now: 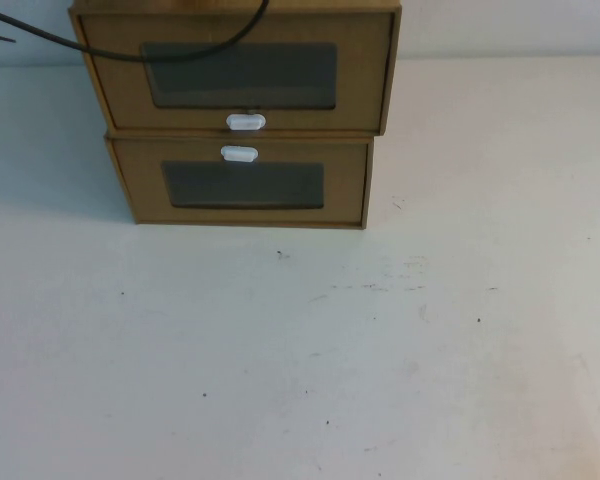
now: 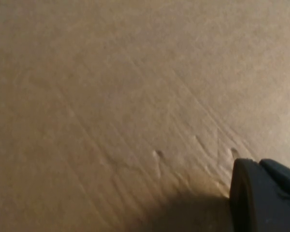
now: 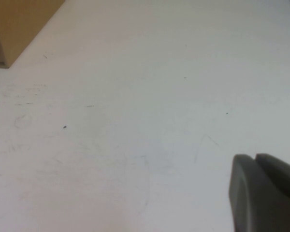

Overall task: Open the shoe box
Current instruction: 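Pull the top drawer of the cardboard box fully open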

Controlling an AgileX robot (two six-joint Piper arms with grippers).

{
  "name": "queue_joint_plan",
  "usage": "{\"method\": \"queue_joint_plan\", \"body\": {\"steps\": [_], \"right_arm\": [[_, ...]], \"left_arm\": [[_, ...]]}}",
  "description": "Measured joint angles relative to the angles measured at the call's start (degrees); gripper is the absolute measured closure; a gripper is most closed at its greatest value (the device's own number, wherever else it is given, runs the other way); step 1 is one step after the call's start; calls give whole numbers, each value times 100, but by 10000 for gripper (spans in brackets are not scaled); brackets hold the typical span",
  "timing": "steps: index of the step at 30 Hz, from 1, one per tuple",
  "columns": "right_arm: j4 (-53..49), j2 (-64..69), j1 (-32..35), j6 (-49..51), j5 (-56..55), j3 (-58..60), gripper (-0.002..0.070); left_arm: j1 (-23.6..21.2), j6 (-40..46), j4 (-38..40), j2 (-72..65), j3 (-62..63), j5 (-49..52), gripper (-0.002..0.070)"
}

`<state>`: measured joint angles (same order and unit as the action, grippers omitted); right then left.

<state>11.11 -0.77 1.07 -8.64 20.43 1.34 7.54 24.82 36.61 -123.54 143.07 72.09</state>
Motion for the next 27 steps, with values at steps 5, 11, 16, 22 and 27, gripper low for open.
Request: {"method": "queue_joint_plan", "body": {"steps": [5, 11, 16, 22, 27], "right_arm": [[0, 0, 0, 0, 0, 0, 690], [0, 0, 0, 0, 0, 0, 690], [0, 0, 0, 0, 0, 0, 690], [60, 0, 0, 0, -152, 0, 690], [1762, 0, 0, 0, -1113, 0, 690]], "left_arm": [[0, 0, 40, -11, 22, -34, 680], [0, 0, 21, -11, 22, -34, 680], [0, 0, 7, -11, 22, -34, 680], [0, 0, 7, -11, 22, -34, 680], [0, 0, 7, -11, 22, -34, 680]]}}
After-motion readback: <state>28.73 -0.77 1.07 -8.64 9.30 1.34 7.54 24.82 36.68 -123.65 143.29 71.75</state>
